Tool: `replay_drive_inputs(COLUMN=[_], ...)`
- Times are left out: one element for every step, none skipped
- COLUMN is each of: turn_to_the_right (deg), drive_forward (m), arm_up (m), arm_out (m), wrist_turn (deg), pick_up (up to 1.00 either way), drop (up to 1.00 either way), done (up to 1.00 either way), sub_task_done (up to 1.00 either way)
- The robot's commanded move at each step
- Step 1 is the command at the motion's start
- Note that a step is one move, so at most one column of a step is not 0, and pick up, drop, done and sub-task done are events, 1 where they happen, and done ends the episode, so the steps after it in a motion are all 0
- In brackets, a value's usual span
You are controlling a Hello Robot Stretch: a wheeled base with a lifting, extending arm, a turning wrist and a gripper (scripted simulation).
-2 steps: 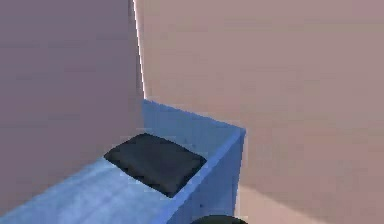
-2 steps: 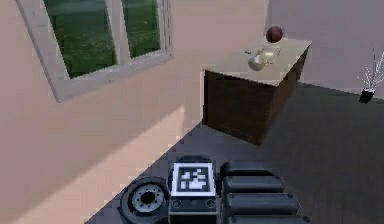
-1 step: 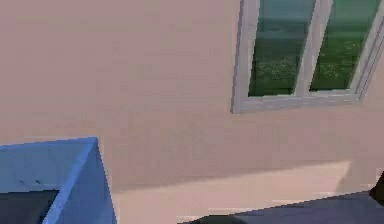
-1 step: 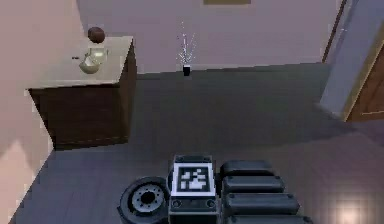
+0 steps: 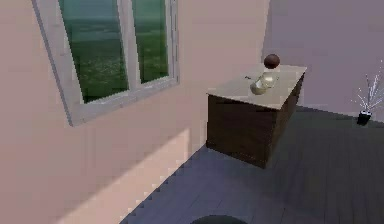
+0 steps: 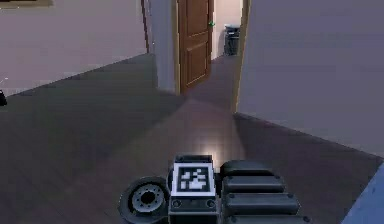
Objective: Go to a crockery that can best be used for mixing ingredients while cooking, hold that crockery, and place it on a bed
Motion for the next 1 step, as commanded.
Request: replay_drive_inputs(turn_to_the_right=[33.0], drive_forward=[0.00], arm_up=[0.00], arm_out=[0.00], wrist_turn=[0.0], pick_up=[0.00], drop=[0.00], done=[0.00], sub_task_done=[0.00])
